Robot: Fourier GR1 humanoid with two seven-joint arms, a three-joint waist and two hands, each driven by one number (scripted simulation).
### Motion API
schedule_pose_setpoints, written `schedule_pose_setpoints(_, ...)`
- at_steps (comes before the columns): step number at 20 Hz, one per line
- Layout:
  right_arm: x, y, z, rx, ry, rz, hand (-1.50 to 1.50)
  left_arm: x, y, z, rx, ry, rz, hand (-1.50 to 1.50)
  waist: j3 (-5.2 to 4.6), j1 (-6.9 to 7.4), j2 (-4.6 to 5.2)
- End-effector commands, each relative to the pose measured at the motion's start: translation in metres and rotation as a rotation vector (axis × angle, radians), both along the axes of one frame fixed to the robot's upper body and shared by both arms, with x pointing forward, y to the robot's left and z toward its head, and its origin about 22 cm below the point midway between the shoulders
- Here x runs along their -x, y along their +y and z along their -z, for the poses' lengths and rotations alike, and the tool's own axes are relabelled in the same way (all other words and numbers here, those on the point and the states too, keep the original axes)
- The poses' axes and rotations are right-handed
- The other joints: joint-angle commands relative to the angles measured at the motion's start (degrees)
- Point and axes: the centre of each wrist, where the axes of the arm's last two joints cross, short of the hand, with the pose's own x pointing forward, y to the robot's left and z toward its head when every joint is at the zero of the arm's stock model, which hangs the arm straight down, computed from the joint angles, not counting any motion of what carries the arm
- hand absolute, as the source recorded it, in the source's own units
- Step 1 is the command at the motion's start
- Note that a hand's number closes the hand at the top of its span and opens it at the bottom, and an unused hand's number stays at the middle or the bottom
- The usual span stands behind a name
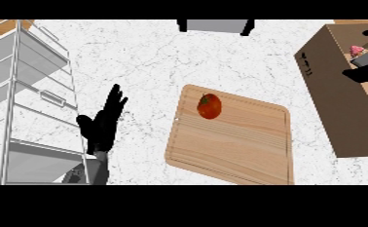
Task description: Pick the cupcake from the cutting board and place it in the cardboard box
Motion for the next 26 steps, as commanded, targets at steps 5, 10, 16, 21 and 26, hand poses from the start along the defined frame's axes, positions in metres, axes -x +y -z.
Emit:
schedule_pose_setpoints(5,-0.005,-0.001,-0.004,-0.237,-0.346,-0.062,-1.50,-0.029,0.014,-0.057,0.009,-0.140,-0.012,0.00,2.99,-0.59,-1.89)
schedule_pose_setpoints(10,-0.003,-0.014,-0.021,-0.574,-0.504,-0.045,-1.50,-0.013,0.028,-0.038,-0.005,-0.115,-0.036,0.00,2.96,-1.80,-2.49)
schedule_pose_setpoints(16,0.016,-0.050,-0.017,-0.741,-0.635,-0.073,-1.50,-0.022,0.016,-0.050,-0.001,-0.128,-0.043,0.00,2.92,-2.59,-2.16)
schedule_pose_setpoints(21,0.041,-0.085,0.004,-0.754,-0.698,-0.045,-1.50,-0.016,0.021,-0.053,-0.007,-0.131,-0.049,0.00,2.82,-2.24,-1.85)
schedule_pose_setpoints(26,0.058,-0.100,0.021,-0.744,-0.739,-0.042,-1.50,-0.020,0.023,-0.065,-0.014,-0.119,-0.030,0.00,2.75,-2.12,-1.93)
